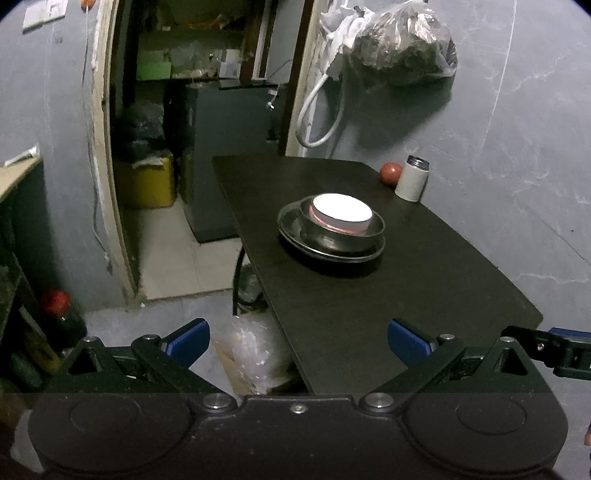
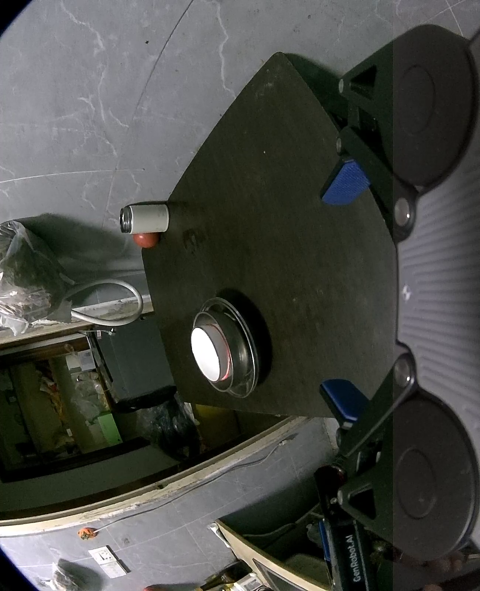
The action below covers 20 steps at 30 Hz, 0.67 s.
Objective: Organize plates and bowls
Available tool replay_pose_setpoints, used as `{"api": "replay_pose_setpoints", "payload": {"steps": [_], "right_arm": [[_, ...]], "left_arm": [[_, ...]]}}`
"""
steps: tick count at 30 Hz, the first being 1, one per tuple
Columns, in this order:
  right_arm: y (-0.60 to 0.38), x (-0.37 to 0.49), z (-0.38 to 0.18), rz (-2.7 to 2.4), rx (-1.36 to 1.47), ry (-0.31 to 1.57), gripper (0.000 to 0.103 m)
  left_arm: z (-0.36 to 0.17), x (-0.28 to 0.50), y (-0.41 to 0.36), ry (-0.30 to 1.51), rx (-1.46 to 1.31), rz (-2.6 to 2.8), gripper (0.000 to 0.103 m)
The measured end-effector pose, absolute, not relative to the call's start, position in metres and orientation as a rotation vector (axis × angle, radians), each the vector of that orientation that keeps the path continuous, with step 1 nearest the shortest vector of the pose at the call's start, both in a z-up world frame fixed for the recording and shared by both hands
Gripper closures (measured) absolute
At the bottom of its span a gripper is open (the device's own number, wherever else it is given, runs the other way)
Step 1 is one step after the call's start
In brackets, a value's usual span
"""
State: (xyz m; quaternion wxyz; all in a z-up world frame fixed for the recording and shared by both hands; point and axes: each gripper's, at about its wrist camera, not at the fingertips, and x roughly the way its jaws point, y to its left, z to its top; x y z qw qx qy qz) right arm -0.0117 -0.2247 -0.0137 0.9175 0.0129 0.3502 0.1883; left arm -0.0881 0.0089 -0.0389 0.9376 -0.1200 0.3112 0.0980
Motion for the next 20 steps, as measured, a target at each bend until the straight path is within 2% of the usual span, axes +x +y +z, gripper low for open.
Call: {"api": "replay_pose_setpoints", "payload": {"steps": [20], "right_arm": [[-0.2216, -0.0044, -0.0189, 0.382, 0.021, 0.752, 0.0]], "left_arm": [[-0.0383, -0.0826, 0.0079, 0.636, -0.257, 0.148, 0.001]]}}
